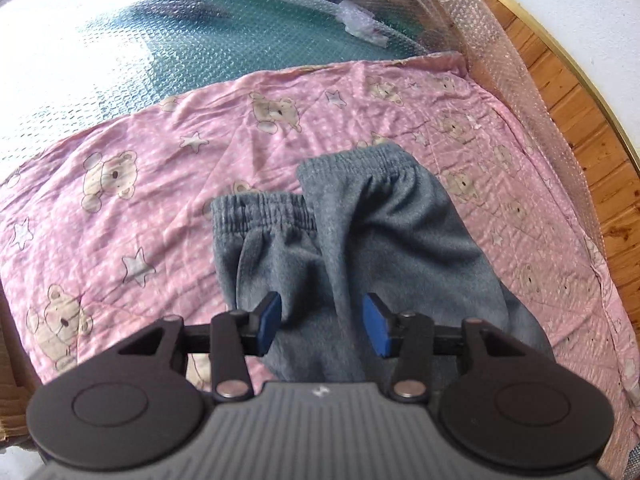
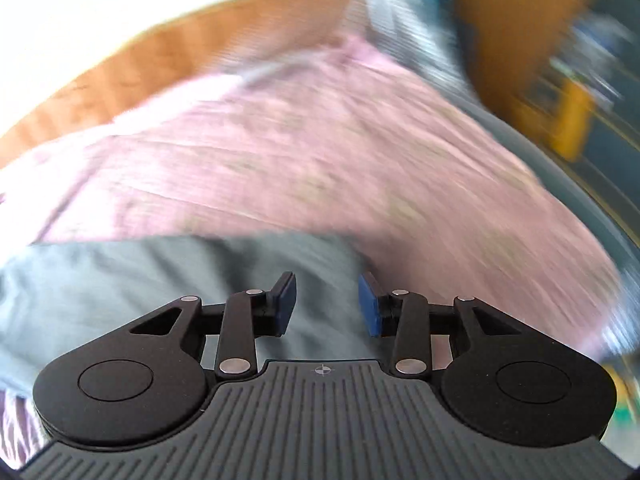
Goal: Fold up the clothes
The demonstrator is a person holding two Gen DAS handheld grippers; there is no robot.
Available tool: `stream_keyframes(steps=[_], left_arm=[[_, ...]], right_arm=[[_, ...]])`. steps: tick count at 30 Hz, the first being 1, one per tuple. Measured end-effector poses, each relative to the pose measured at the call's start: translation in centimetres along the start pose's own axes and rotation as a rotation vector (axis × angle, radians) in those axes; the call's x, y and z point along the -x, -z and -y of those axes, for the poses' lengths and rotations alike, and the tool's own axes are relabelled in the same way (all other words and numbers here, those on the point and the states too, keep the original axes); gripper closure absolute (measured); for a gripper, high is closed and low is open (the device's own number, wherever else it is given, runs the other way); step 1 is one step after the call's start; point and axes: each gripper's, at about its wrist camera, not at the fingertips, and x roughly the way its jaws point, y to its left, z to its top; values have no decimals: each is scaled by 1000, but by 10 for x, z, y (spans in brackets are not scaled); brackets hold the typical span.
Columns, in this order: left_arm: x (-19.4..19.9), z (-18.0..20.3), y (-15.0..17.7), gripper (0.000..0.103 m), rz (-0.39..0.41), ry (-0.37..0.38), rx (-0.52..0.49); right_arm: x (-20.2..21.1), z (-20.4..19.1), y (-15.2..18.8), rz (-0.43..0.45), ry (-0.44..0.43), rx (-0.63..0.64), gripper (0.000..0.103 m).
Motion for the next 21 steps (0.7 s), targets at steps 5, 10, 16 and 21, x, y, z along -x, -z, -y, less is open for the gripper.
stream_keyframes(steps=[5,10,16,21], left_arm=[[18,-5,16,56,3,16,-30],[17,-48,1,55,25,50,37],[-20,-75,-35,55,38,41,-84],[-59,-78,-65,46,23,85,-216]], right_arm=[[-52,1,23,-189,-82,69,68],[-44,34,39,-240,8,61,103],[-23,-22,-5,-145,266,104,54],[-3,-146,-27,-87,254,166,49]])
